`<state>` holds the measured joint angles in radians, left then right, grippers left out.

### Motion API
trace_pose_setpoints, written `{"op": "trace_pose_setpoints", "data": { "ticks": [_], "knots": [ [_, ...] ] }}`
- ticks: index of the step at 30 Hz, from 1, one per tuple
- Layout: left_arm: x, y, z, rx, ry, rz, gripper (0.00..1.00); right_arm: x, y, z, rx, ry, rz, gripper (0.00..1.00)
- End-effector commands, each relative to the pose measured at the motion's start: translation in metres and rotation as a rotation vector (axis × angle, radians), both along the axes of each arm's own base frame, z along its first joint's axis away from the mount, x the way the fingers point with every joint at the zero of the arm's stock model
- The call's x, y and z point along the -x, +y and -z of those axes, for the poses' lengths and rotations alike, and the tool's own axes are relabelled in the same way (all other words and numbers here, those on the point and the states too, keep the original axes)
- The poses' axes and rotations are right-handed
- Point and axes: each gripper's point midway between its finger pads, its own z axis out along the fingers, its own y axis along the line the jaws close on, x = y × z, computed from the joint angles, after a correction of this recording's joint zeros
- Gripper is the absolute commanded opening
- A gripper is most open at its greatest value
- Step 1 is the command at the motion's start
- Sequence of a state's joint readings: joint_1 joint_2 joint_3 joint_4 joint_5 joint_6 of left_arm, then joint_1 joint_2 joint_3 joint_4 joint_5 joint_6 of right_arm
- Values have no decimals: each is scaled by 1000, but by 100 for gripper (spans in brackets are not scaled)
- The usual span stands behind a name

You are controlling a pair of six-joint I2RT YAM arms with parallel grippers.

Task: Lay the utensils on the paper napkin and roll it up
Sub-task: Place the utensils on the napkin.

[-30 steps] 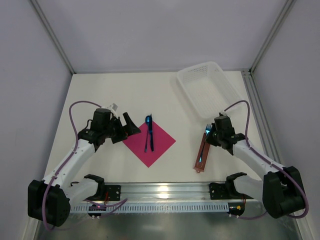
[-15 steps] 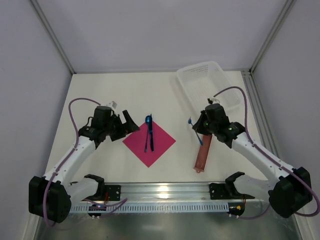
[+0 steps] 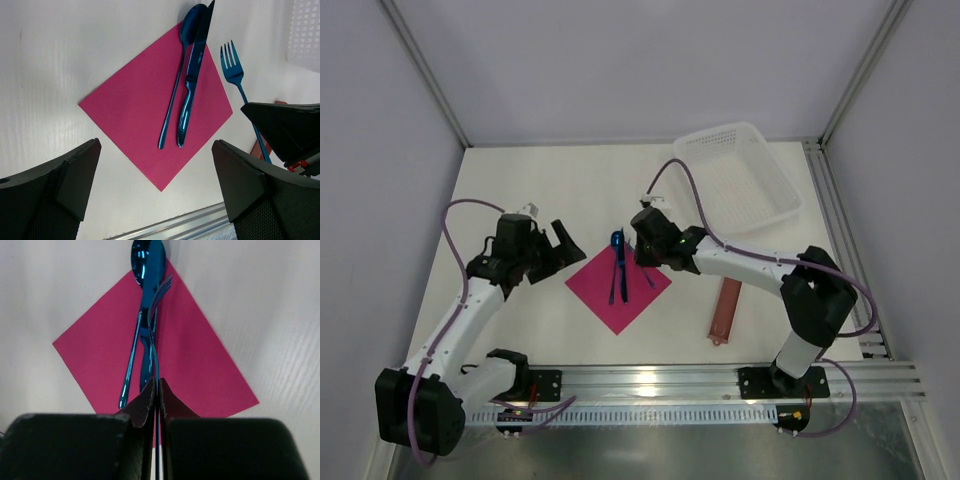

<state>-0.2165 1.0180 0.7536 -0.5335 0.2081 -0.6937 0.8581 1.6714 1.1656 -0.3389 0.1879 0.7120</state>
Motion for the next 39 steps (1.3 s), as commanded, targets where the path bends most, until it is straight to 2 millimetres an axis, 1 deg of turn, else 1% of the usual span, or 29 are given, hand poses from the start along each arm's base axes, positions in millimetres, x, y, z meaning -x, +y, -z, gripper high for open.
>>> {"op": "trace_pose_setpoints", "data": {
  "ticks": [1,2,3,4,6,7,8,9,11,13,14,15,20,27,29,34,38,39],
  "knots": [
    [-7,10,-18,-29,-62,-29,99,-26,39,-43,-97,-160,24,4],
    [-8,12,-19,-33,-65,-40,98,-27,43,-39,-86,-165,30,4],
    [-9,16,-19,-37,-64,-56,98,-32,47,-37,-69,-189,50,4],
    [-10,18,-19,-38,-63,-68,98,-31,55,-38,-72,-213,47,4],
    [-12,24,-22,-41,-74,-92,98,-33,62,-36,-50,-243,50,4],
    [-12,26,-23,-42,-77,-100,98,-38,66,-34,-35,-268,70,4],
    [-11,27,-25,-41,-81,-105,99,-36,71,-33,-27,-280,59,4],
    [-12,29,-25,-42,-83,-113,99,-39,74,-33,-24,-293,59,4],
    [-11,30,-24,-39,-77,-116,99,-43,76,-26,10,-314,82,4],
    [-10,31,-20,-41,-61,-118,99,-43,81,-27,21,-340,78,4],
    [-10,31,-20,-38,-57,-117,99,-45,81,-20,40,-341,83,4],
    [-9,31,-18,-34,-48,-115,99,-46,83,-20,38,-344,85,4],
    [-7,31,-16,-25,-42,-121,98,-49,83,-4,80,-358,121,4],
    [-5,28,-14,-11,-32,-113,98,-47,89,9,110,-383,131,4],
    [-4,28,-13,-11,-32,-113,98,-45,92,16,120,-380,131,4],
    [-3,28,-14,-13,-32,-113,98,-45,90,33,136,-373,161,4],
    [-3,28,-13,-15,-33,-110,98,-43,92,40,153,-373,161,4],
    [-3,28,-12,-16,-29,-107,98,-42,94,40,156,-377,162,4]
  ]
}}
